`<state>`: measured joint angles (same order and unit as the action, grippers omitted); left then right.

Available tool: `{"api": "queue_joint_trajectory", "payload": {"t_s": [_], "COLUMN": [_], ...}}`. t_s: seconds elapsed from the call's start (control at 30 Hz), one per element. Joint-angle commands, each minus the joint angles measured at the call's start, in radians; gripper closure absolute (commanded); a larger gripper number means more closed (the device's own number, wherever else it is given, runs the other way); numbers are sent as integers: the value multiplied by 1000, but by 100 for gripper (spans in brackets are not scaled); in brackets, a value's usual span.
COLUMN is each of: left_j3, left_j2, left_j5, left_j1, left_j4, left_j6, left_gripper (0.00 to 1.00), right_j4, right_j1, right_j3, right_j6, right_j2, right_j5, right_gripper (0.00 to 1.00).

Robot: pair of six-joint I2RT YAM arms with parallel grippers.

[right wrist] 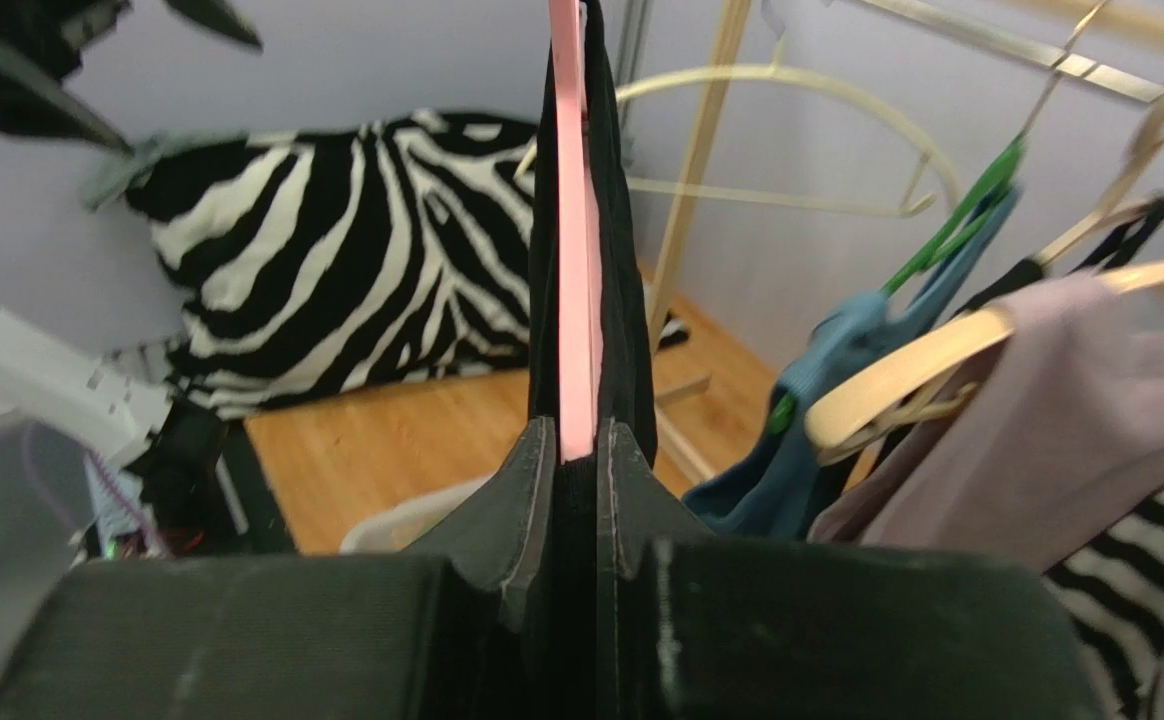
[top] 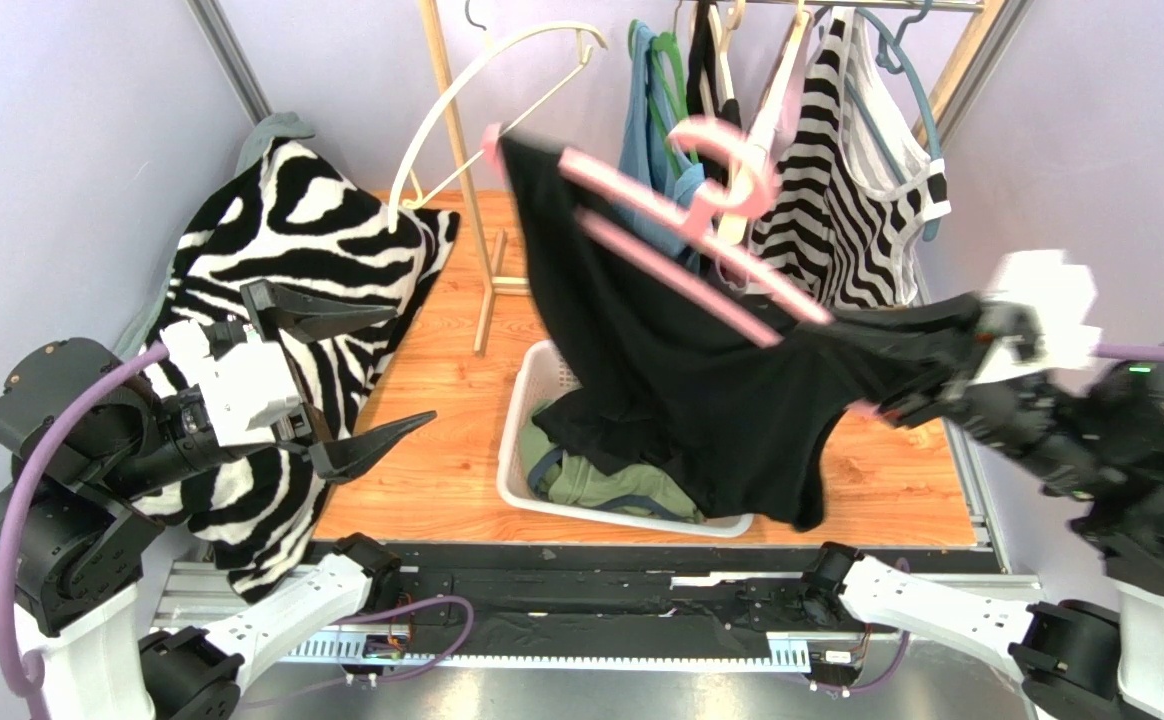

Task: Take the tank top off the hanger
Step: Place the tank top in the bin.

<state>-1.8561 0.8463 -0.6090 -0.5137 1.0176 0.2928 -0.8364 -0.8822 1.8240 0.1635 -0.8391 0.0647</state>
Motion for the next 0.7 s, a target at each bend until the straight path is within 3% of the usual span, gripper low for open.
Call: {"api": "queue_joint_trajectory", "payload": {"t_s": [0.0,0.2,0.4,0.67], "left_j3": [-15,-3,31,93], "left_j2": [16,57,94,122], "left_j5": [-64,-145,-285,-319], "left_j1": [6,6,-17,-68], "left_j4": [-24,7,137,220], "left_j6": [121,233,399,437], "left_gripper": [1,1,2,19], "right_j4": [-4,31,-4,20], "right_j1": [2,3,2,2], "right_j3": [-145,-284,-273,-261], "right_j6": [-74,-58,-56,-55], "right_j2": [47,93,58,-3], "right_j5": [112,318,408,466], "right_gripper": [100,100,100,100]}}
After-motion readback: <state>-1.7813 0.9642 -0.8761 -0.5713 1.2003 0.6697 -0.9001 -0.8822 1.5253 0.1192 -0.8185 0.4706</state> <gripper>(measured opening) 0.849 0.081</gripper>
